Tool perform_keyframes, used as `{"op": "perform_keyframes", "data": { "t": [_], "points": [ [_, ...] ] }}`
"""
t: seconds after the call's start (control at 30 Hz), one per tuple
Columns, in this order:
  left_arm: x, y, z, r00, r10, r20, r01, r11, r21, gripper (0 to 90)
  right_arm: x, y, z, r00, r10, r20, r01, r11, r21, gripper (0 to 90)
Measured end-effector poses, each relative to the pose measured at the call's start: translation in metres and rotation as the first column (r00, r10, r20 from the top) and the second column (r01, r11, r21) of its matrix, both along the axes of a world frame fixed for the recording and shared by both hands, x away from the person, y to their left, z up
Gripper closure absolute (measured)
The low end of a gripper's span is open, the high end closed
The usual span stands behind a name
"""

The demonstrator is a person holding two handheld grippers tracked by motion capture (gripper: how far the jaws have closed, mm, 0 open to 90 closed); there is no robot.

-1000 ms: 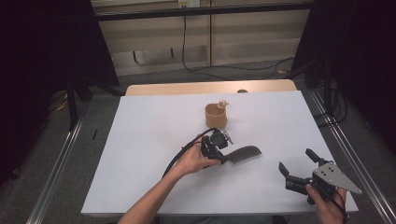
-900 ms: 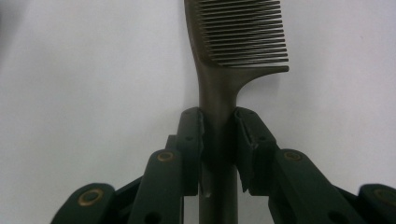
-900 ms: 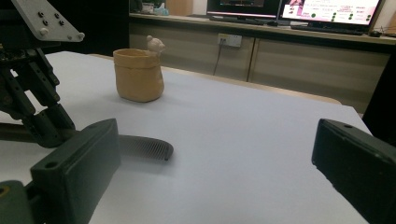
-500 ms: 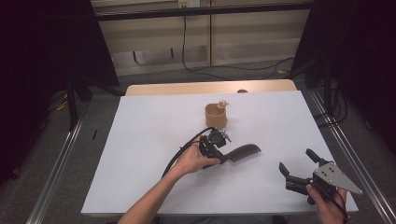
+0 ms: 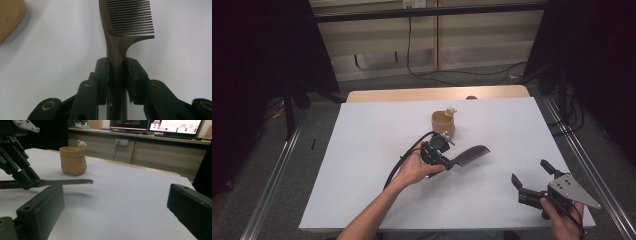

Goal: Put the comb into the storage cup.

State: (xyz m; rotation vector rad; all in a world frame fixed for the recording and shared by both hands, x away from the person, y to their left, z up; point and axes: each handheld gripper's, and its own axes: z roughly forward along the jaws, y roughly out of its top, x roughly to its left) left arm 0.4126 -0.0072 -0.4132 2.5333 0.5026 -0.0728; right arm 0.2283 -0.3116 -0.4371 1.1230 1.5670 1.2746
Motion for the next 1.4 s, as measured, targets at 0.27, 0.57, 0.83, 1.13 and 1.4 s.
{"op": "perform_keyframes", "data": {
  "t": [0.27,0.57,0.83,1.13,1.4],
  "points": [
    [-0.002,0.011,0.013,1.0,-0.006,0.006,0.006,0.9972,-0.074,72.8,-0.001,0.0,0.0,1.0,0.003,-0.002,-0.003,1.0,0.0,0.6],
    [-0.002,0.022,0.018,0.9996,0.011,0.028,-0.007,0.9918,-0.127,72.7,-0.002,0.0,0.001,1.0,0.005,0.002,-0.005,1.0,0.0,0.6],
    [-0.001,0.029,0.024,0.9983,0.014,0.056,-0.004,0.9851,-0.172,72.7,-0.002,0.0,0.001,1.0,0.005,0.003,-0.005,1.0,0.0,0.6],
    [-0.003,0.032,0.028,0.9925,0.025,0.12,0.004,0.9725,-0.233,72.7,-0.002,0.0,0.0,1.0,0.004,0.001,-0.004,1.0,0.0,0.6],
    [-0.005,0.037,0.031,0.9828,0.044,0.179,0.012,0.9546,-0.298,72.7,-0.002,0.0,0.0,1.0,0.003,0.002,-0.003,1.0,0.001,0.6]
  ]
}}
